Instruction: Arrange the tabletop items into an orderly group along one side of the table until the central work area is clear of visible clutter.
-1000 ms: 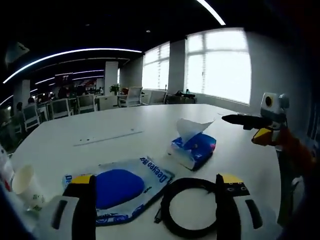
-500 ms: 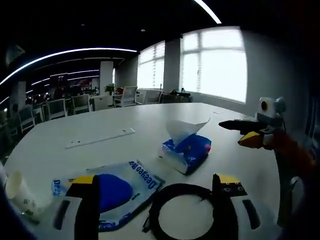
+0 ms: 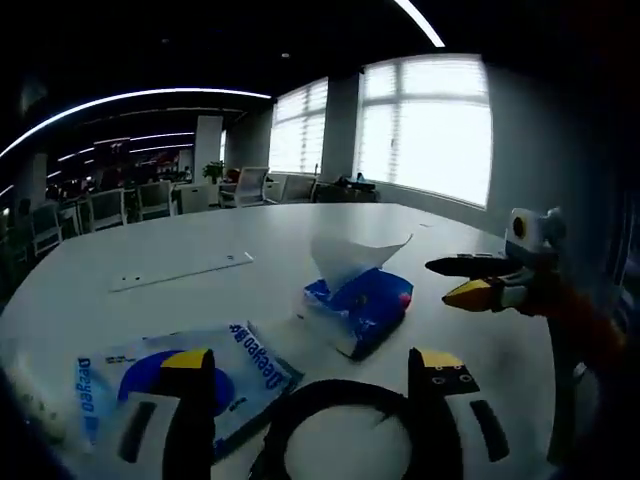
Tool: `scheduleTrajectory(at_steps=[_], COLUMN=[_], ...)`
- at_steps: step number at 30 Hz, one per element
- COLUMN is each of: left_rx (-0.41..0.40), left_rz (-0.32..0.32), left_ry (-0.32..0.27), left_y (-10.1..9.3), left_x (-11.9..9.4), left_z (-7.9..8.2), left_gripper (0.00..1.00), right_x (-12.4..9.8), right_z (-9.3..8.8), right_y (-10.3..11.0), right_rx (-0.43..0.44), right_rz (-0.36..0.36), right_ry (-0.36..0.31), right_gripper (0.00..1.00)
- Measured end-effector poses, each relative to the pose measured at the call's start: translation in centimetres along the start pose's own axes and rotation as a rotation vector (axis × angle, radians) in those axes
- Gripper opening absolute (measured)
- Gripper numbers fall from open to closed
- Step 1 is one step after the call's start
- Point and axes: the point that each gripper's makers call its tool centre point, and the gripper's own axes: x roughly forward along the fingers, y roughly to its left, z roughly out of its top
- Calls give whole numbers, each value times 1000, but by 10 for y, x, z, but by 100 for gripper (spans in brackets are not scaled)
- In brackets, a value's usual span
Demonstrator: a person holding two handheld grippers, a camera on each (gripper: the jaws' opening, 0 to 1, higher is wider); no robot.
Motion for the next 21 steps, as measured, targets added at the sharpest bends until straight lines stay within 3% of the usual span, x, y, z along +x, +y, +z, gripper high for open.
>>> scheduleTrajectory(at_steps=[3, 16, 21], left_rx=[-12, 12, 12], left_rz=[-5, -6, -19], left_ry=[1, 34, 37], left_y=[-3, -12, -19], left_x=[3, 20, 32], left_z=[1, -2, 0], left_gripper=[53, 55, 49], right_x=[1, 9, 15], right_z=[-3, -10, -14], right_y=[-1, -10, -13], right_rx=[17, 25, 22], right_rz=[4, -15, -35], right_ry=[9, 35, 52], right_gripper=[57, 51, 45])
